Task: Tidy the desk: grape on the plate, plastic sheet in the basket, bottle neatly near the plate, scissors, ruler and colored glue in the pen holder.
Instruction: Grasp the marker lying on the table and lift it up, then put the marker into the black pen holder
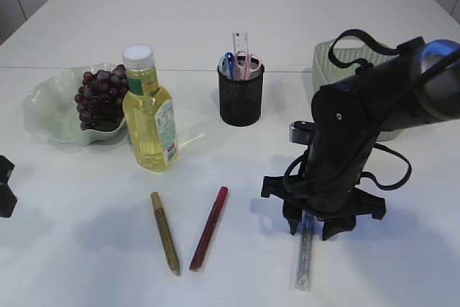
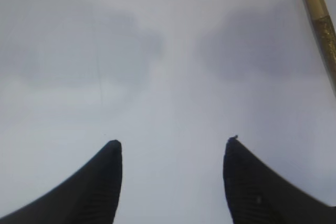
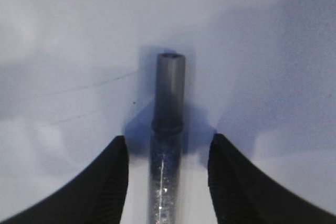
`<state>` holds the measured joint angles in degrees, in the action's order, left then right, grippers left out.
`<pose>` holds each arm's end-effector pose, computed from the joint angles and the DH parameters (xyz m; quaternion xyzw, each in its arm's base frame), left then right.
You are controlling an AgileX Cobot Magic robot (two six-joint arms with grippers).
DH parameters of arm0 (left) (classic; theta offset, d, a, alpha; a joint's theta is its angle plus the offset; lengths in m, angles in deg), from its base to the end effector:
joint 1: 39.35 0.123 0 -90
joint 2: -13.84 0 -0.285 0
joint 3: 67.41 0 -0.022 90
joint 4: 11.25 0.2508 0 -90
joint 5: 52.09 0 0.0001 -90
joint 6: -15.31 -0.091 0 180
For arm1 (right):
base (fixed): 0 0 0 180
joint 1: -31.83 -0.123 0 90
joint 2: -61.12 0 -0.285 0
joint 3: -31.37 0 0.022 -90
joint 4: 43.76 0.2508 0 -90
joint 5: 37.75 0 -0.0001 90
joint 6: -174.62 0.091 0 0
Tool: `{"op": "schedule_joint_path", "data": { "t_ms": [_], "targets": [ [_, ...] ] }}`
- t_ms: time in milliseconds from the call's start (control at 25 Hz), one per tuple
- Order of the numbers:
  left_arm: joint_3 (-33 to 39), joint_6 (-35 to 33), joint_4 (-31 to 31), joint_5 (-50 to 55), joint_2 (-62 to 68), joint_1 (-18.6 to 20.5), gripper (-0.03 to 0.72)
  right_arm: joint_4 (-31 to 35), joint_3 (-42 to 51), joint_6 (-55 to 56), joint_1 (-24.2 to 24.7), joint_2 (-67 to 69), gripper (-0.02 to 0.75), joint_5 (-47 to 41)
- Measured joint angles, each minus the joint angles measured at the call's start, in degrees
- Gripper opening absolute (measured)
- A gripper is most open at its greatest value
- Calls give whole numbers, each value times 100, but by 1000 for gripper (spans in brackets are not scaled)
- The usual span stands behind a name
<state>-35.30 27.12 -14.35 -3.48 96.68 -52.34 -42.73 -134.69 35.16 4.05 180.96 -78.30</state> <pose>0.2202 -0.0546 0.2327 -0.0046 0.9895 -0.0528 0.1347 0.3065 0.1627 0.1220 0.1175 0.9918 0.0329 0.0375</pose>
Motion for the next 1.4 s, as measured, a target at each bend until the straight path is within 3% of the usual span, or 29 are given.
{"op": "schedule_joint_path", "data": {
  "t_ms": [160, 400, 640, 920, 1400],
  "targets": [
    [0, 0, 0, -5, 0, 0, 442, 35, 0, 0, 0, 0, 328, 14],
    [0, 0, 0, -5, 0, 0, 442, 35, 0, -11, 0, 0, 153, 16],
    [0, 0, 0, -5, 0, 0, 442, 263, -51, -381, 0, 0, 115, 87],
    [0, 0, 0, -5, 0, 0, 442, 1649, -847, -2248, 173, 0, 113, -214],
    [0, 0, 0, -101, 0, 0, 438, 4075, -3029, -5108, 1605, 0, 112, -1185]
  ]
}}
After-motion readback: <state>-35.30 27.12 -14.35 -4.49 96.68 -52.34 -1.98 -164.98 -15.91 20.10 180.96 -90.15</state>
